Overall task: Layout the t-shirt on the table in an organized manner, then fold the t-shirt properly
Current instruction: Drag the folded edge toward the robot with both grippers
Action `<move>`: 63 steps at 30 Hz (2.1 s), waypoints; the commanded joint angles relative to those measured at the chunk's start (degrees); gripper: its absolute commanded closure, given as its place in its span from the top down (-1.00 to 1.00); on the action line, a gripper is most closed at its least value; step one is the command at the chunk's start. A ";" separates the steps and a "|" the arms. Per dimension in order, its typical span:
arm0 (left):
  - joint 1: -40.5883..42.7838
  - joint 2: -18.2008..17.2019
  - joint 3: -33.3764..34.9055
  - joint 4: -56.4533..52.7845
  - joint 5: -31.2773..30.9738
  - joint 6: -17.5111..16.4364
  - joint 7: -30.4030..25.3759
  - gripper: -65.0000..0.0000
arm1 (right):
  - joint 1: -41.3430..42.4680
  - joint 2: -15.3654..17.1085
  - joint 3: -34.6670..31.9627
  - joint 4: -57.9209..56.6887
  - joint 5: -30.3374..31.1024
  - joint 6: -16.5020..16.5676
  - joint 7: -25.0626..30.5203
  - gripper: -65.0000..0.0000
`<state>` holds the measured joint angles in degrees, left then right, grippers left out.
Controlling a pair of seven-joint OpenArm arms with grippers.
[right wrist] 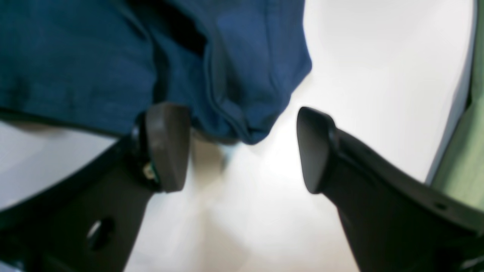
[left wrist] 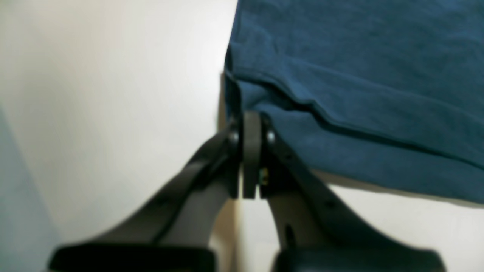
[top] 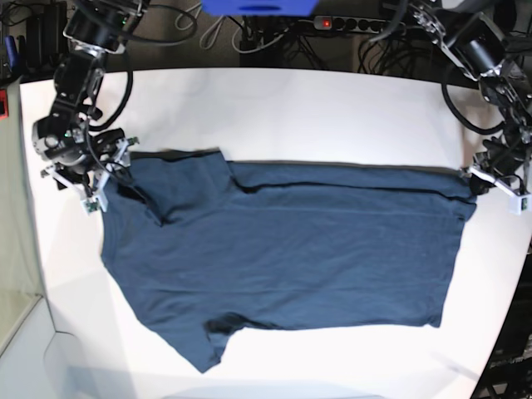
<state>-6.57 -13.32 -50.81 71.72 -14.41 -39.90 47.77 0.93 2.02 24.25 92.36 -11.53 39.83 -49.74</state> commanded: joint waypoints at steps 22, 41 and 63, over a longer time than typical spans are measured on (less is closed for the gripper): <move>-0.95 -1.32 -0.05 0.85 -0.93 -0.10 -1.13 -0.99 | 0.70 1.45 -0.21 0.70 0.67 0.17 1.43 -1.00; -0.60 -1.40 -0.31 5.51 -1.01 -0.10 3.09 -0.99 | -0.62 5.76 -2.05 1.93 0.41 0.17 0.72 -1.00; -10.53 -7.47 6.63 -6.01 -0.84 -0.10 3.62 -0.99 | 16.79 10.95 -18.23 -9.94 0.32 0.17 -1.39 -1.00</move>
<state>-15.84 -19.53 -44.07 64.75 -14.41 -39.97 52.31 16.43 12.38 5.85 81.32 -11.16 40.27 -51.83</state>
